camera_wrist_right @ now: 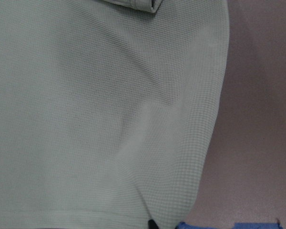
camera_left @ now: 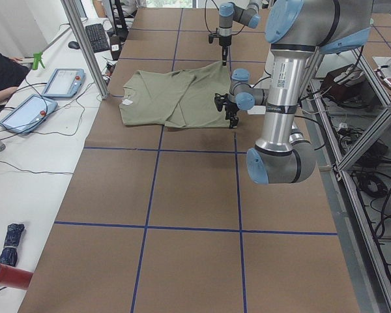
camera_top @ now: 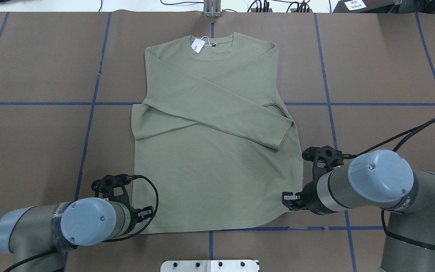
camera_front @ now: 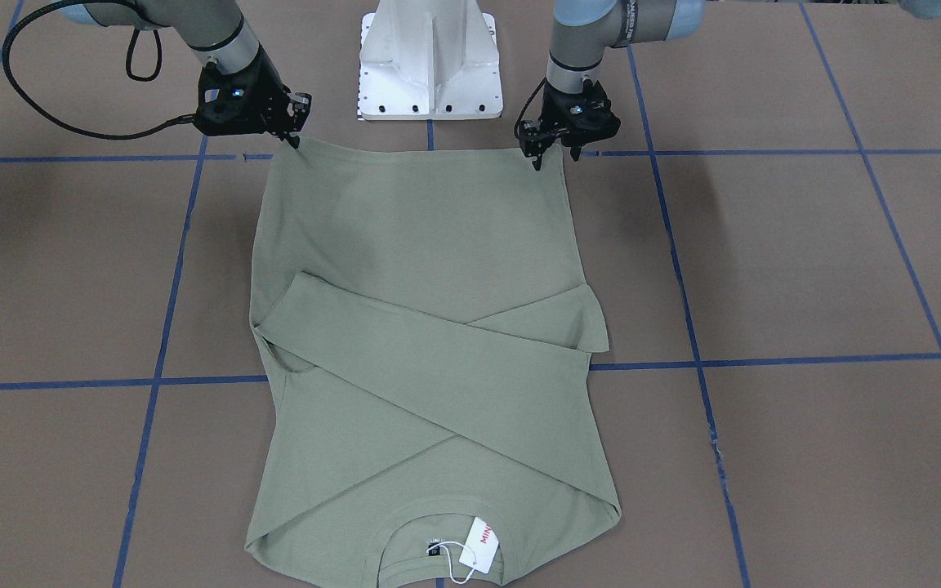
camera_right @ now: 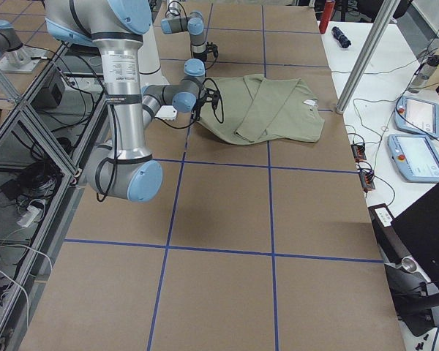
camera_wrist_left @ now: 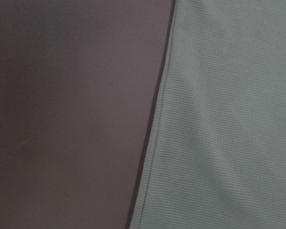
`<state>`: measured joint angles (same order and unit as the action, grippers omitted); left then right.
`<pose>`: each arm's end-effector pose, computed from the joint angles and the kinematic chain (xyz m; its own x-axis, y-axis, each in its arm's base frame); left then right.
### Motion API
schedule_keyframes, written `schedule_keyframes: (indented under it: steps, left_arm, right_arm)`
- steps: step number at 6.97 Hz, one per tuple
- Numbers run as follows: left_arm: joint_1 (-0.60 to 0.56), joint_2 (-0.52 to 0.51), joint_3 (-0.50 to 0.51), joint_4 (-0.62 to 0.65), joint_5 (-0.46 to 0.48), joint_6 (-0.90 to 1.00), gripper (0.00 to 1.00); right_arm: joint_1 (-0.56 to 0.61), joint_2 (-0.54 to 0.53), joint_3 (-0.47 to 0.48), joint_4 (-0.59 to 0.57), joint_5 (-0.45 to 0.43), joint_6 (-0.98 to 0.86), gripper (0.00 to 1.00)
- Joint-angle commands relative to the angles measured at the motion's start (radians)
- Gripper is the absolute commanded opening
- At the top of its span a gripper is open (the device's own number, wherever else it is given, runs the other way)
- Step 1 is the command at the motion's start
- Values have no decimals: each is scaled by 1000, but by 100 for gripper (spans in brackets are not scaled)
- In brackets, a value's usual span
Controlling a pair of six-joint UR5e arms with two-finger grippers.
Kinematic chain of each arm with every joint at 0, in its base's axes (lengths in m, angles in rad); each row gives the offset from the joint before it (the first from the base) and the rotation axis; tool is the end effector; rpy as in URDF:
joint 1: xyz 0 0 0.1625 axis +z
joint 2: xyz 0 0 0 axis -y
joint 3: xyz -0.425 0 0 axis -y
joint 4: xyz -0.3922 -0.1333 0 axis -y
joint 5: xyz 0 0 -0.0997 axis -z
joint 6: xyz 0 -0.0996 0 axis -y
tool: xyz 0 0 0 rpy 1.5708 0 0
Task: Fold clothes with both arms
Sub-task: 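Grasp the hem corners nearest the robot with both grippers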
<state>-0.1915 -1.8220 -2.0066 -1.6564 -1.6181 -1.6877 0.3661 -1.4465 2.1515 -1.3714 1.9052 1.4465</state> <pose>0.5152 -0.2309 0.3271 0.6798 -0.2505 -0.6893 0.2386 0.9643 -0.1150 -0.4187 -0.2683 0.3099 0.5848 0.0988 0.8051 -0.0250 0.9943 -0.1039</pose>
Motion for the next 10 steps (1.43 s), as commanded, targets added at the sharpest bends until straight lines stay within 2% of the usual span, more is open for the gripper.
schedule_keyframes:
  steps: [1,3,5,7,9,10]
  left_arm:
    - [20,0,0,0,-2,-19,75]
    - [20,0,-3,0,-3,-29,59]
    - [18,1,-6,0,-5,-29,47]
    - [18,1,-6,0,-5,-30,22]
    - [18,7,-4,1,-2,-32,17]
    - [18,9,-9,1,-3,-33,1]
  right_arm:
    - [1,0,1,0,0,0,0]
    - [2,0,4,0,2,0,0]
    - [2,0,4,0,2,0,0]
    - [5,0,4,0,3,0,0]
    - [5,0,2,0,3,0,0]
    - [5,0,2,0,2,0,0]
